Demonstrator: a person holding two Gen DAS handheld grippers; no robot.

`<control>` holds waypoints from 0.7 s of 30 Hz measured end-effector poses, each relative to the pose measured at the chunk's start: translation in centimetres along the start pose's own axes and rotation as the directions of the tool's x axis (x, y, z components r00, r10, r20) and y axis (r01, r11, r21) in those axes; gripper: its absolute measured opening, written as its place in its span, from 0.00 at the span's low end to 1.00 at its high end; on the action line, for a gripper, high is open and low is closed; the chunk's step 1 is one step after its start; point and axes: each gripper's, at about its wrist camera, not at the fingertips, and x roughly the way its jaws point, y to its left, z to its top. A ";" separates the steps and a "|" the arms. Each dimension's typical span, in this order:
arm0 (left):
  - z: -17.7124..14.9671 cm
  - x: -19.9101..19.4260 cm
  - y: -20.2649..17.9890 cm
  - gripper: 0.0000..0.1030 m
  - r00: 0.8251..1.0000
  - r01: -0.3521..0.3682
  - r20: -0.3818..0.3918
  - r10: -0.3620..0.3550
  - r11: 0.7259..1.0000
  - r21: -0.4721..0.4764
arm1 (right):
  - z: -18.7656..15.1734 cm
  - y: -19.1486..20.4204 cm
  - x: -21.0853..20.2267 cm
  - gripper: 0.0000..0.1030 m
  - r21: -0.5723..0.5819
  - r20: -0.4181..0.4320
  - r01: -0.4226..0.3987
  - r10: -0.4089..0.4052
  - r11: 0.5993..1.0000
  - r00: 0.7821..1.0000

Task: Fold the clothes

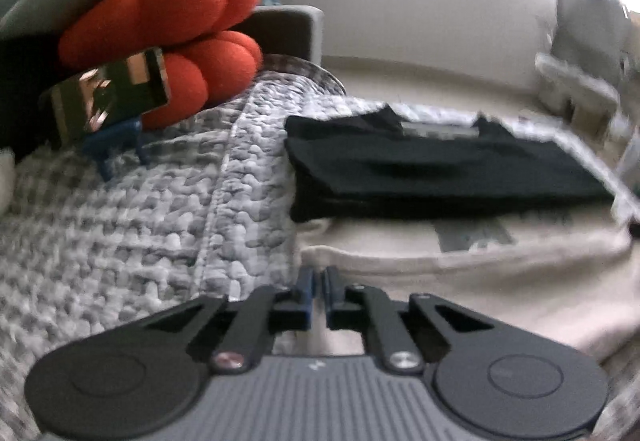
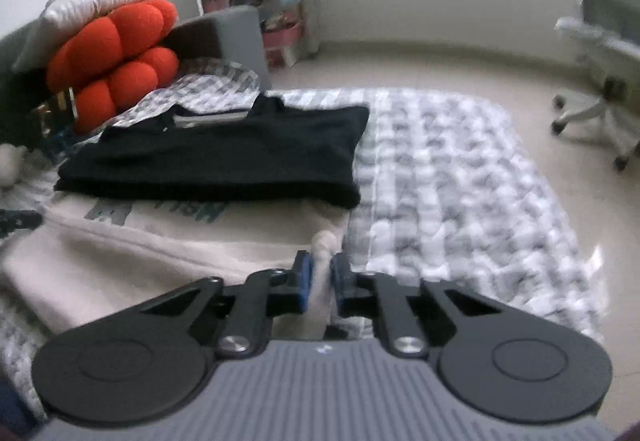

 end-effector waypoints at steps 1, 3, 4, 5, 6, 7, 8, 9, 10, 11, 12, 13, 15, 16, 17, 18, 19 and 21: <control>0.0 -0.1 0.6 0.04 1.000 0.013 0.003 -0.013 0.999 -0.040 | 0.0 0.1 -0.1 0.08 0.005 0.007 0.007 -0.007 1.000 1.000; -0.1 0.0 2.1 0.04 0.999 0.050 -0.002 -0.051 0.988 -0.145 | 0.1 0.0 -0.3 0.08 0.020 0.016 0.014 -0.015 1.000 1.000; -0.2 0.1 2.8 0.04 0.997 0.069 -0.003 -0.071 0.977 -0.200 | 0.1 0.0 -0.3 0.08 0.028 0.021 0.018 -0.019 0.999 1.000; -0.3 0.2 3.6 0.04 0.996 0.091 0.000 -0.094 0.962 -0.256 | 0.1 0.1 0.0 0.08 0.029 0.014 0.023 -0.024 0.999 1.000; -0.4 0.3 4.1 0.04 0.994 0.110 0.006 -0.114 0.947 -0.303 | 0.0 0.2 0.3 0.08 0.030 0.003 0.030 -0.030 0.999 1.000; -0.5 0.3 4.4 0.04 0.992 0.122 0.010 -0.126 0.934 -0.336 | 0.0 0.1 0.5 0.08 0.037 -0.006 0.033 -0.033 0.999 0.999; -0.7 0.4 4.7 0.04 0.991 0.129 0.011 -0.134 0.924 -0.361 | -0.1 0.0 0.7 0.08 0.045 -0.014 0.035 -0.034 0.998 0.999; -0.8 0.5 4.8 0.04 0.990 0.131 0.011 -0.137 0.917 -0.377 | -0.2 -0.2 0.7 0.09 0.063 -0.017 0.025 -0.024 0.998 1.000; -0.9 0.6 4.9 0.04 0.991 0.130 0.009 -0.137 0.914 -0.384 | -0.3 -0.5 0.7 0.11 0.083 -0.017 0.013 -0.012 0.996 1.000; -1.0 0.7 4.9 0.04 0.991 0.129 0.008 -0.137 0.914 -0.385 | -0.3 -0.7 0.7 0.17 0.104 -0.017 0.001 0.001 0.995 1.000; -1.0 0.8 4.8 0.04 0.990 0.130 0.007 -0.138 0.915 -0.381 | -0.4 -0.9 0.6 0.19 0.121 -0.014 -0.017 0.019 0.992 1.000; -1.0 0.8 4.7 0.04 0.990 0.131 0.007 -0.138 0.917 -0.376 | -0.4 -1.3 0.3 0.24 0.139 -0.006 -0.036 0.037 0.990 0.999; -0.9 0.8 4.6 0.04 0.990 0.134 0.008 -0.141 0.920 -0.368 | -0.5 -1.8 -0.3 0.33 0.154 0.018 -0.080 0.078 0.985 0.997; -0.8 0.8 4.6 0.04 0.990 0.135 0.007 -0.143 0.920 -0.368 | -0.5 -1.9 -0.6 0.34 0.153 0.030 -0.100 0.096 0.983 0.995; -0.8 0.8 4.7 0.04 0.990 0.135 0.005 -0.143 0.920 -0.369 | -0.5 -2.2 -0.8 0.34 0.153 0.038 -0.111 0.106 0.982 0.994; -0.7 0.8 4.7 0.04 0.990 0.135 0.004 -0.144 0.919 -0.370 | -0.5 -2.4 -1.0 0.34 0.152 0.044 -0.120 0.114 0.981 0.992; -0.7 0.9 4.7 0.04 0.990 0.134 0.002 -0.143 0.919 -0.370 | -0.4 -2.6 -1.2 0.34 0.152 0.050 -0.129 0.122 0.980 0.991; -0.7 0.8 4.7 0.04 0.990 0.130 0.001 -0.139 0.922 -0.364 | -0.5 -3.1 -1.3 0.34 0.160 0.053 -0.137 0.129 0.978 0.990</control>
